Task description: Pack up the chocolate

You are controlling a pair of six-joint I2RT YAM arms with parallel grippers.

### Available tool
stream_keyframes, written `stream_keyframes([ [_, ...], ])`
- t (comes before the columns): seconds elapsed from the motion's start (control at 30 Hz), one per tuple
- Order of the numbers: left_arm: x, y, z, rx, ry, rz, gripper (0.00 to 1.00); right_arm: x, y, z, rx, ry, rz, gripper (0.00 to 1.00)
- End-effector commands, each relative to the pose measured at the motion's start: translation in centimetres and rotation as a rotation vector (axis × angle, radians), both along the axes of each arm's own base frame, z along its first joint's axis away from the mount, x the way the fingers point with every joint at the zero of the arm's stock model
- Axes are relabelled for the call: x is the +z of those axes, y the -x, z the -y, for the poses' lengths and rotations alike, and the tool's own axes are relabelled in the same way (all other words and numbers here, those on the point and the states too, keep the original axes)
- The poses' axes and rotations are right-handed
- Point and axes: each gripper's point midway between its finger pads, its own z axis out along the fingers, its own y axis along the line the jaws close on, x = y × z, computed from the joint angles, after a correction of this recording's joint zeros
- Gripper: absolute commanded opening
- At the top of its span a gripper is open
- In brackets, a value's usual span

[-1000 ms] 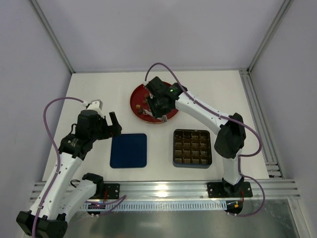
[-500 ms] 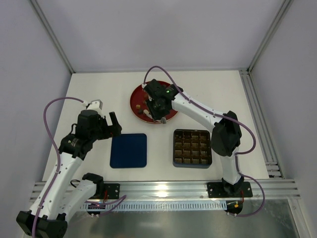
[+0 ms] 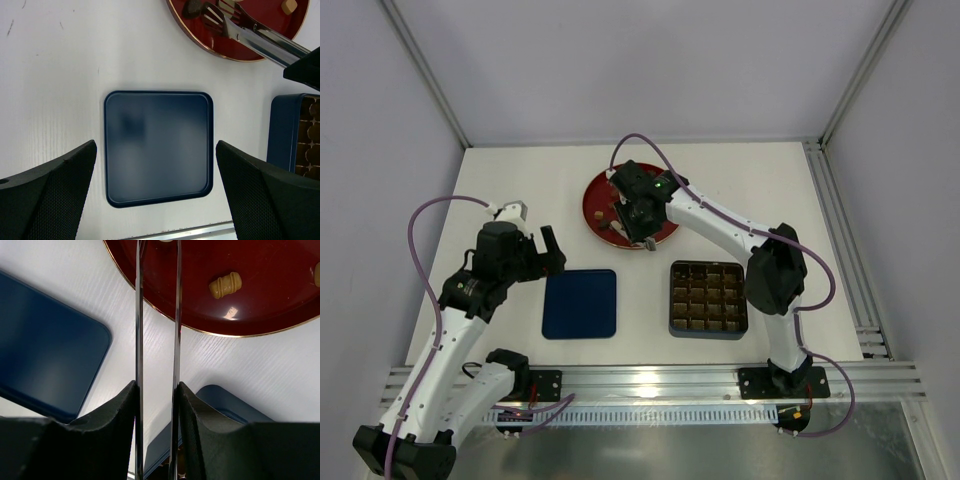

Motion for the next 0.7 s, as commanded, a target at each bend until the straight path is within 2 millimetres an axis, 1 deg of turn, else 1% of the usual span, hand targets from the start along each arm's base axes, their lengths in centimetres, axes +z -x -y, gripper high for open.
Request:
stream_keyframes([
  [0.0,0.4,-0.3,0.0,-0.007,-0.006,0.024,1.0,2.3,-1.0,-0.4,0.006,-0.036,0.061,0.38],
  [0.07,0.4,-0.3,0.0,-0.006,-0.006,0.025,1.0,2.4,-1.1,-0.4,0.004,-0.037,0.066,0.34],
  [0.2,0.4,-0.3,0.0,-0.006,-0.007,0.026,1.0,2.8,-1.2,-0.2,-0.004,-0.037,0.076,0.33],
  [0.67,0.4,-0.3,0.0,-0.006,-0.007,0.024,1.0,4.9,-1.6,1.1,-0.039,-0.051,0.122,0.33],
])
